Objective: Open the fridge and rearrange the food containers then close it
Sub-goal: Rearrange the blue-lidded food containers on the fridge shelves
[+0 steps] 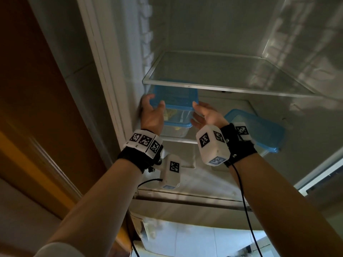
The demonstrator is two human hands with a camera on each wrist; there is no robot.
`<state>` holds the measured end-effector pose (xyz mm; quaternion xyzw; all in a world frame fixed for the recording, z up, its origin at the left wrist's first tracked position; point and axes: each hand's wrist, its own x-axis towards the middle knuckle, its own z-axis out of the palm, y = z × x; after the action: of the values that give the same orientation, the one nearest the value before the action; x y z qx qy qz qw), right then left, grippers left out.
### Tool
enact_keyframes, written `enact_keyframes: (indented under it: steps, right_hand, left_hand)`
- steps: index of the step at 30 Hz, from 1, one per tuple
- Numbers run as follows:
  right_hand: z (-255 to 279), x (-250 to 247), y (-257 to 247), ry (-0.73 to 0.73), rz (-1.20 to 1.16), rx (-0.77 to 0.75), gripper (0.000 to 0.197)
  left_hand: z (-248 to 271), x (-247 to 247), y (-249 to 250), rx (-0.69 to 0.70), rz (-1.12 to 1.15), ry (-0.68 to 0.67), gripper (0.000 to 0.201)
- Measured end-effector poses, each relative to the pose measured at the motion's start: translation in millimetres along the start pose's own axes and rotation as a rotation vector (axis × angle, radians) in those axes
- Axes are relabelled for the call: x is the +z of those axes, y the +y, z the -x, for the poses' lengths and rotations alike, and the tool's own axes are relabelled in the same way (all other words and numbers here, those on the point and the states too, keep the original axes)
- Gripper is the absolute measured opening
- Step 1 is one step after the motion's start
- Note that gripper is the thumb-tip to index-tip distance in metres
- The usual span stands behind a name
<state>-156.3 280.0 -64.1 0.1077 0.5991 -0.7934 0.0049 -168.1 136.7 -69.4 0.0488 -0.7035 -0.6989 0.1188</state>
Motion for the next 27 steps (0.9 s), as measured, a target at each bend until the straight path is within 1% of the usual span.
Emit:
enact_keyframes:
  steps: [3,5,6,7,8,9,10,12,14,15,17,18,20,22,24,27]
  right_hand:
    - [4.4,-2.1,-2.7,0.006,0.036,0.006,0.01]
    - [9.0,-9.4,-5.6,0.013,0.005,-0.034,0.015]
    - [12.5,-15.6,-7.6,0.028,-0.015,-0.062,0.017]
    - [17.4,-23.0,-10.4,0.055,-0.008,-0.094,0.018]
    - [22.9,-31.6,-14.4,0.094,0.018,-0.135,0.02]
    - [29.5,-40.3,-19.5,0.147,0.048,-0.188,0.021]
    - [34.8,-49.9,-25.0,0.209,0.082,-0.251,0.023]
    - [42.1,-69.9,-35.1,0.343,0.162,-0.349,0.028]
    - [46.3,-90.4,-39.8,0.48,0.225,-0.369,0.03]
    - [47.9,-100.3,-38.3,0.536,0.246,-0.356,0.028]
    - [51.2,-120.3,-32.1,0.627,0.245,-0.282,0.015]
    - [51.6,-129.8,-28.7,0.671,0.236,-0.234,0.019]
    - [51.9,-143.9,-25.9,0.716,0.194,-0.159,0.04]
    - [49.7,-155.4,-25.0,0.708,0.175,-0.093,0.049]
    - [51.3,-161.3,-24.2,0.685,0.204,-0.037,0.053]
    - [53.5,-168.3,-21.3,0.645,0.255,0.002,0.06]
  left_hand:
    - [12.6,-2.4,-4.4,-0.024,0.069,-0.034,0.057]
    - [23.9,-2.2,-10.3,-0.037,0.149,-0.019,0.065]
    - [29.2,-1.0,-13.5,-0.062,0.176,0.024,0.063]
    - [35.5,1.0,-15.1,-0.095,0.185,0.087,0.057]
    - [40.9,4.0,-17.6,-0.104,0.185,0.147,0.048]
    - [47.2,8.1,-17.3,-0.086,0.191,0.159,0.035]
    - [54.2,14.0,-15.1,-0.069,0.209,0.111,0.023]
    - [67.8,31.4,-11.0,-0.098,0.229,-0.105,0.019]
    - [79.3,55.4,-7.7,-0.213,0.222,-0.332,0.014]
    - [82.5,68.7,-8.3,-0.284,0.23,-0.421,0.014]
    - [86.7,95.0,-12.6,-0.459,0.291,-0.551,0.016]
    - [88.1,105.9,-15.1,-0.546,0.313,-0.595,0.016]
    - [90.0,122.5,-18.7,-0.691,0.339,-0.658,0.015]
    - [90.3,132.5,-20.4,-0.793,0.362,-0.683,0.016]
    - [88.4,139.9,-21.4,-0.822,0.366,-0.694,0.017]
    - [82.7,144.0,-21.8,-0.795,0.344,-0.676,0.02]
